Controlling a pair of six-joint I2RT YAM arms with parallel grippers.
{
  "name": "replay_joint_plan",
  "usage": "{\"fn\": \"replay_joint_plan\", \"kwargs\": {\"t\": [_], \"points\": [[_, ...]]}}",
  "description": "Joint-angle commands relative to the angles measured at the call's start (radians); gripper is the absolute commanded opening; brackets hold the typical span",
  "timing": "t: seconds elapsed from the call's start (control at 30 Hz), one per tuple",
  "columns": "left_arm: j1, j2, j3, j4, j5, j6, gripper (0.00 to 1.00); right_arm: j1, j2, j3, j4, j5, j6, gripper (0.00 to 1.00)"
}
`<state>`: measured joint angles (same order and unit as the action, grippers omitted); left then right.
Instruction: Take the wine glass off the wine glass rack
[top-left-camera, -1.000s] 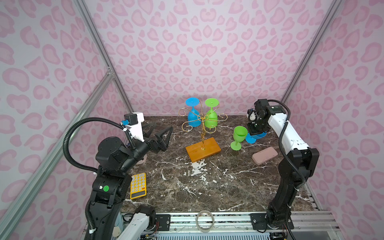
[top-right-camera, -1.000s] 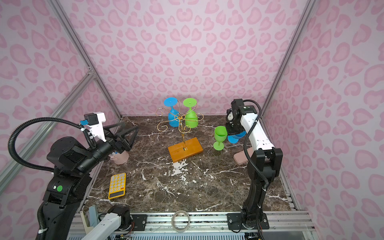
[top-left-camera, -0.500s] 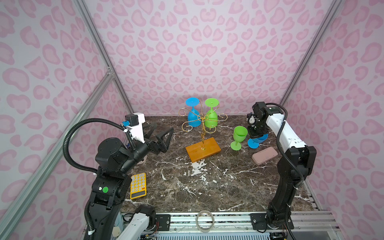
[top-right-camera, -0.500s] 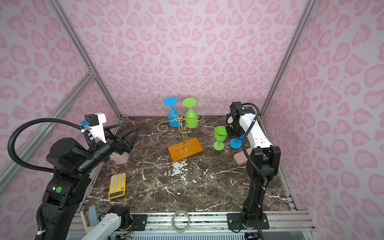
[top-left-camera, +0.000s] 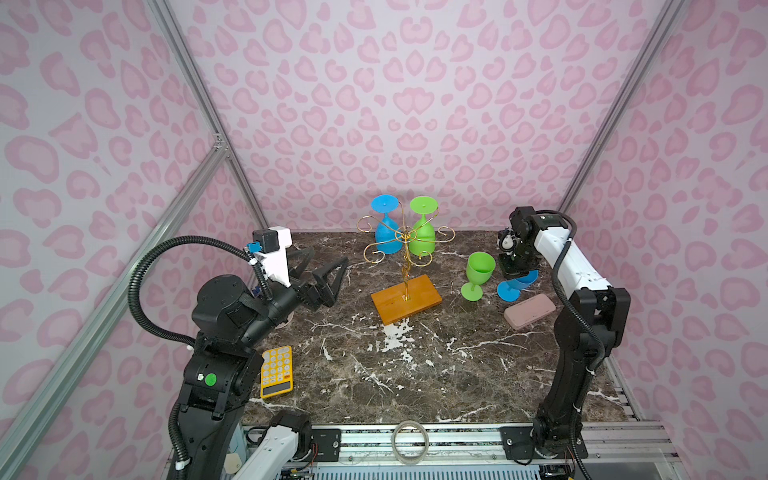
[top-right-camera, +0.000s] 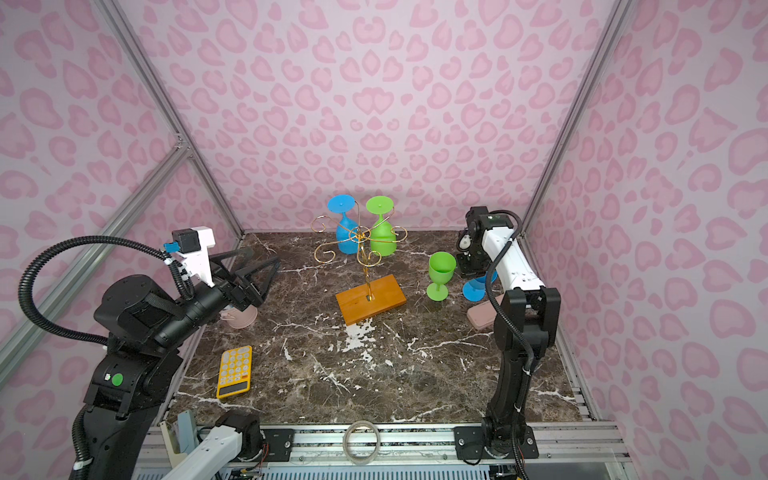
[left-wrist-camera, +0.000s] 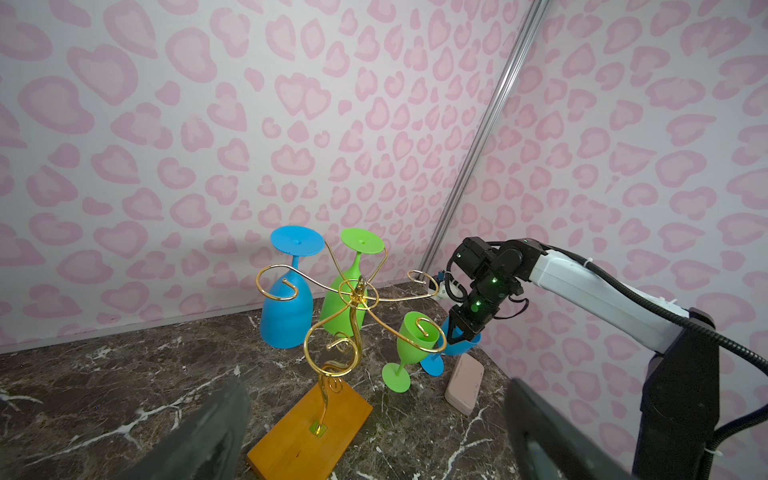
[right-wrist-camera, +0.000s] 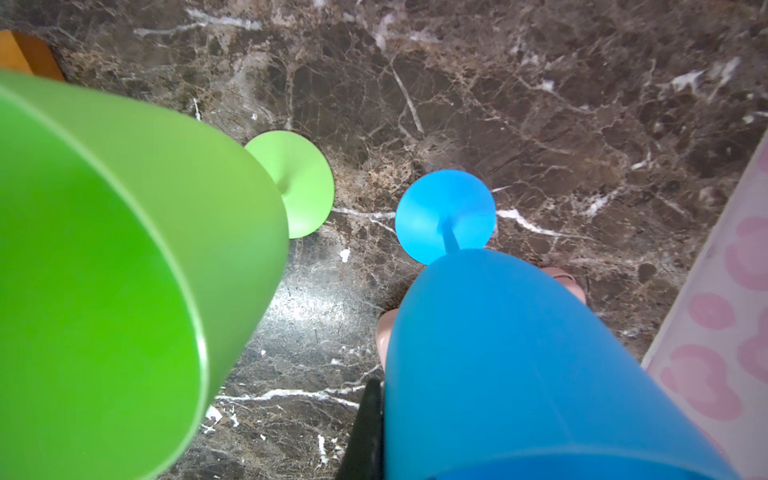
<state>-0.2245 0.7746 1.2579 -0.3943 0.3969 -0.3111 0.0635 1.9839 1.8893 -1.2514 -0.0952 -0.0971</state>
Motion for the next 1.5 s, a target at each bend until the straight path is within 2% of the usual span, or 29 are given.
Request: {"fn": "replay_joint_plan", "kwargs": {"t": [0.0, 0.27, 0.37, 0.53, 0.83, 1.1, 1.3, 1.47], "points": [[0.000, -0.001, 0.014, 0.011, 0.016, 0.007, 0.96, 0.001, 0.013, -0.012, -0.001, -0.015, -0.001, 0.00], [0.000, 0.011, 0.021, 0.011, 0.020, 0.005, 0.97, -0.001, 0.030, 0.007, -0.003, -0.021, 0.004, 0.15], [0.000, 0.015, 0.024, 0.015, 0.026, 0.002, 0.96, -0.003, 0.024, 0.020, -0.002, -0.027, 0.005, 0.26], [-0.001, 0.018, 0.029, 0.015, 0.028, 0.002, 0.97, -0.002, 0.008, 0.035, -0.001, -0.015, 0.009, 0.33], [-0.001, 0.014, 0.032, 0.014, 0.026, -0.002, 0.97, -0.003, -0.031, 0.083, -0.016, 0.014, 0.020, 0.38], [0.000, 0.013, 0.045, 0.011, 0.002, -0.007, 0.96, -0.001, -0.097, 0.107, -0.007, -0.011, 0.033, 0.39], [0.001, 0.020, 0.052, 0.005, -0.024, -0.017, 0.97, 0.028, -0.183, 0.141, 0.010, 0.009, 0.050, 0.39], [0.002, 0.043, 0.069, -0.010, -0.056, -0.025, 0.96, 0.067, -0.322, 0.063, 0.119, -0.001, 0.082, 0.41]]}}
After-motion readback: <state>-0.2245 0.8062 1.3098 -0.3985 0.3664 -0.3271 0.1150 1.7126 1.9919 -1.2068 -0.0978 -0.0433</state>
